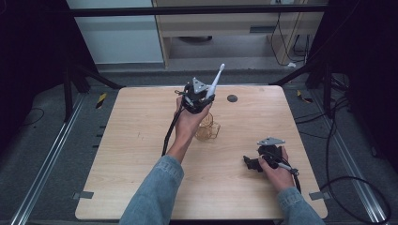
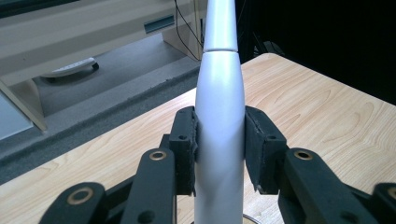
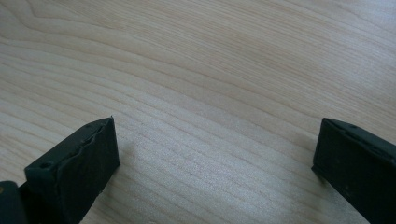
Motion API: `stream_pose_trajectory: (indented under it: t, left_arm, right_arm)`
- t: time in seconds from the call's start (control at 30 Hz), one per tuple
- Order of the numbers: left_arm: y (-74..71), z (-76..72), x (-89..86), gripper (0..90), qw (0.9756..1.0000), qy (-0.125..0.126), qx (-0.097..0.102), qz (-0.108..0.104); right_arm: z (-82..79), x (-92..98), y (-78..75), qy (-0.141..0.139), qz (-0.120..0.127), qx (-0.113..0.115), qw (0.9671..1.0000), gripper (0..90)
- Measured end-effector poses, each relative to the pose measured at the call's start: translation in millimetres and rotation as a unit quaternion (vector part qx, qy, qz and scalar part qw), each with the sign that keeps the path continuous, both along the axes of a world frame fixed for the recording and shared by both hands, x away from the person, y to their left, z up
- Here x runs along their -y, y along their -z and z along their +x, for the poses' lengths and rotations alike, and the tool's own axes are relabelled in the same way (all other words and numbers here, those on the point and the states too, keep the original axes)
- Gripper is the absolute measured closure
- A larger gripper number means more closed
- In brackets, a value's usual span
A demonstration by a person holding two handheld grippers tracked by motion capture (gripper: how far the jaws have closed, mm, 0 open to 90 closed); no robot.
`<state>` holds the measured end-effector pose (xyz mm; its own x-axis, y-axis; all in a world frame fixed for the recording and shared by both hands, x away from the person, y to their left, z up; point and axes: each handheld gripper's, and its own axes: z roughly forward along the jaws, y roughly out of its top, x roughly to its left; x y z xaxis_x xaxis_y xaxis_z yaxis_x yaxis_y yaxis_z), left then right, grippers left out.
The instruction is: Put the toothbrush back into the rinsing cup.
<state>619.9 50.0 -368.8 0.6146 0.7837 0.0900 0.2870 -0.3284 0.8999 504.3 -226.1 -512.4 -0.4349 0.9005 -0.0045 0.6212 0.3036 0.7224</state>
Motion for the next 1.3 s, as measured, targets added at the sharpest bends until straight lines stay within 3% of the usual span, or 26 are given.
stream_pose_trajectory:
  t: [0.73,0.97,1.3]
  left_arm:
    - [17.8,0.8,-3.9,66.3,0.9998,-0.004,-0.013,0.012]
    - [20.8,-1.5,-2.4,66.3,0.9993,-0.002,-0.015,0.034]
    - [27.5,-3.5,-4.5,66.3,0.9985,-0.002,-0.026,0.048]
  right_arm:
    - [-0.1,0.0,-0.1,0.0,0.0,-0.001,1.0,0.4]
    - [-0.1,0.0,-0.1,0.0,0.0,-0.001,1.0,0.3]
    - [0.0,0.1,-0.1,0.0,-0.001,-0.001,1.0,0.3]
